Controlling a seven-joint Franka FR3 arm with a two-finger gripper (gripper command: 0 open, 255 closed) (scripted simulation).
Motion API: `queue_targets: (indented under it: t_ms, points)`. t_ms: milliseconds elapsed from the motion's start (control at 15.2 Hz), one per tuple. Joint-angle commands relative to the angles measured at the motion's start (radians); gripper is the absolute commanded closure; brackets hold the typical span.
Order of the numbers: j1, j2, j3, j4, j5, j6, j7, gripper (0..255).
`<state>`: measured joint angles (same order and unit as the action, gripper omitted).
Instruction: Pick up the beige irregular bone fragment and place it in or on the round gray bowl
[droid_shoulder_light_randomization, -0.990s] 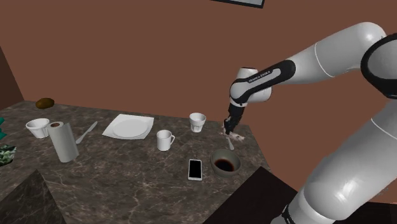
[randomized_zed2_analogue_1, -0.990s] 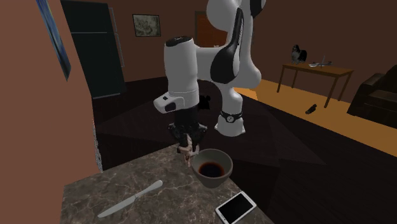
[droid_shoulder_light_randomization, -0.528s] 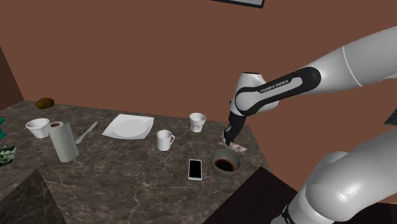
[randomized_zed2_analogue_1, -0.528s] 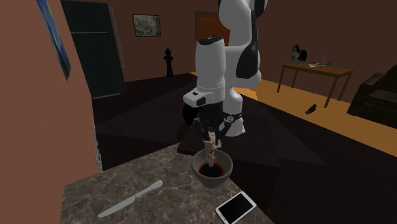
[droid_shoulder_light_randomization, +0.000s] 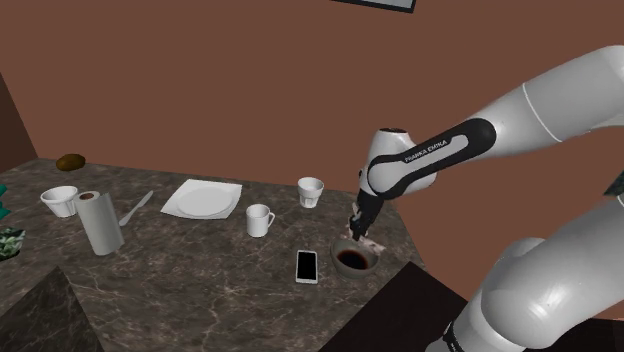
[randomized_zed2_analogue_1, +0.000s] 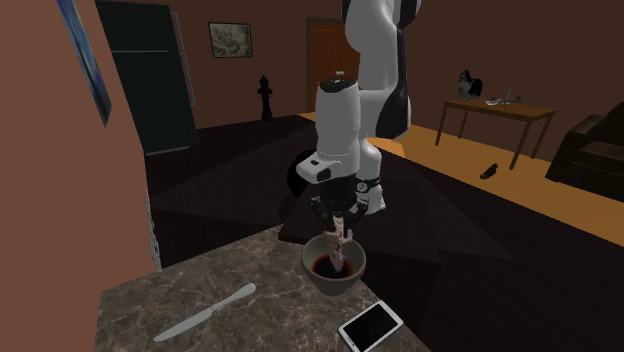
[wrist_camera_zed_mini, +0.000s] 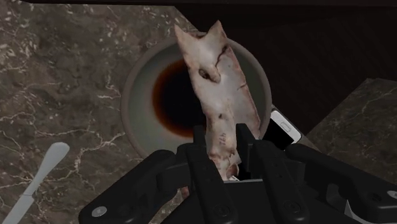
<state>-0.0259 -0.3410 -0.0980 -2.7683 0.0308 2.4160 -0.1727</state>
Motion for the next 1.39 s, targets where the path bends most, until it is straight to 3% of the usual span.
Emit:
queue_targets:
  t_ms: [0, 264, 726, 792, 1122, 1320]
  points:
    - [0.003, 0.029, -0.002, -0.011, 0.005, 0.041, -0.004, 255]
    - [0.009, 0.089, -0.006, -0.027, 0.016, 0.116, -0.015, 255]
    - [0.008, 0.089, -0.005, -0.027, 0.017, 0.116, -0.015, 255]
    - [0.008, 0.090, -0.006, -0.026, 0.017, 0.116, -0.016, 0]
    - [0.008, 0.089, -0.005, -0.027, 0.017, 0.116, -0.015, 0]
    - [-0.004, -0.015, -0.001, 0.006, -0.004, -0.020, -0.001, 0]
